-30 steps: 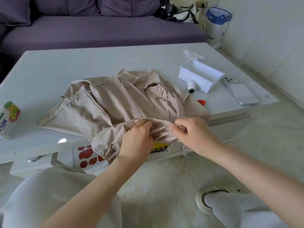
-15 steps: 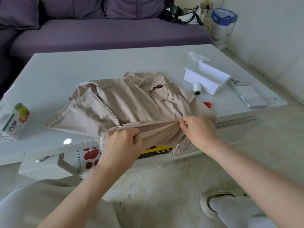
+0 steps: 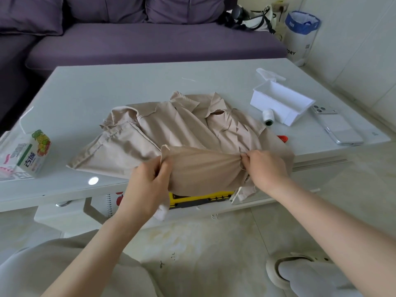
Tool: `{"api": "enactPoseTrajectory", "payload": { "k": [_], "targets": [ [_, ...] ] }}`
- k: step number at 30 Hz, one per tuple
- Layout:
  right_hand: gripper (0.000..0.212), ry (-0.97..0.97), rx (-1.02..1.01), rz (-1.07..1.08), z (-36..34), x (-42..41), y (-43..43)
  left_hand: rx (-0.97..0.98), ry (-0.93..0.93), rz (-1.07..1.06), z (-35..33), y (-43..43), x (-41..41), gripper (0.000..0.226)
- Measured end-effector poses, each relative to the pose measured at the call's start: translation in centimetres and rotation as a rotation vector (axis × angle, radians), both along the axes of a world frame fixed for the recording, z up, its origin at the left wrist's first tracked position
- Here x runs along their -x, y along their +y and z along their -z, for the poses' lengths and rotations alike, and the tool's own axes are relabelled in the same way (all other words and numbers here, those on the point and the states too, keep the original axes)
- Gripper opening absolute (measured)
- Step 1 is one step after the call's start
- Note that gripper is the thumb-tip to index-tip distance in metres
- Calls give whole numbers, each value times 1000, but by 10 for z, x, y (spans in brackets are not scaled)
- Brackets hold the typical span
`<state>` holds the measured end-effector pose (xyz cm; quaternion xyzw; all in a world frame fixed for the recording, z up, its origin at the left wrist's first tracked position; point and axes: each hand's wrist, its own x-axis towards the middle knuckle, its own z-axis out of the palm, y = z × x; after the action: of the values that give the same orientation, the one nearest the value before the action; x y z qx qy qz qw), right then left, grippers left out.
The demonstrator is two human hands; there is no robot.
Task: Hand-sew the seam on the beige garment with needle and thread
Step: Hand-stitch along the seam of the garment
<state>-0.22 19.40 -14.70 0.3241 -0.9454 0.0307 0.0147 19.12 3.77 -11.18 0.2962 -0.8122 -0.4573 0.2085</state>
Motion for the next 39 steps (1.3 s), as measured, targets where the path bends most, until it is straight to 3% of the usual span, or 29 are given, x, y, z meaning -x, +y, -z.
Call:
{"api": "enactPoseTrajectory", "payload": {
  "k": [4, 8, 13, 18, 20, 26, 39],
  "targets": [
    [43, -50, 41, 50, -1, 1, 1, 307, -125, -96, 19, -15, 8, 41],
    [37, -106, 73, 63, -1, 1, 7, 565, -372, -91, 30, -20, 11, 10],
    [43, -108, 124, 23, -14, -6, 17, 840, -177, 1, 28, -4, 18, 45],
    [49, -156, 286, -111, -30, -22, 31, 372, 164, 293, 38, 39, 38, 32],
    [50, -200, 347, -174, -37, -27, 33, 240, 212, 347, 43, 49, 45, 33],
    [46, -238, 419, -327, -52, -32, 40, 111, 165, 359, 29, 59, 58, 45],
    [49, -279, 373, -290, -49, -3, 33, 108, 187, 358, 28, 57, 60, 11]
  ]
}}
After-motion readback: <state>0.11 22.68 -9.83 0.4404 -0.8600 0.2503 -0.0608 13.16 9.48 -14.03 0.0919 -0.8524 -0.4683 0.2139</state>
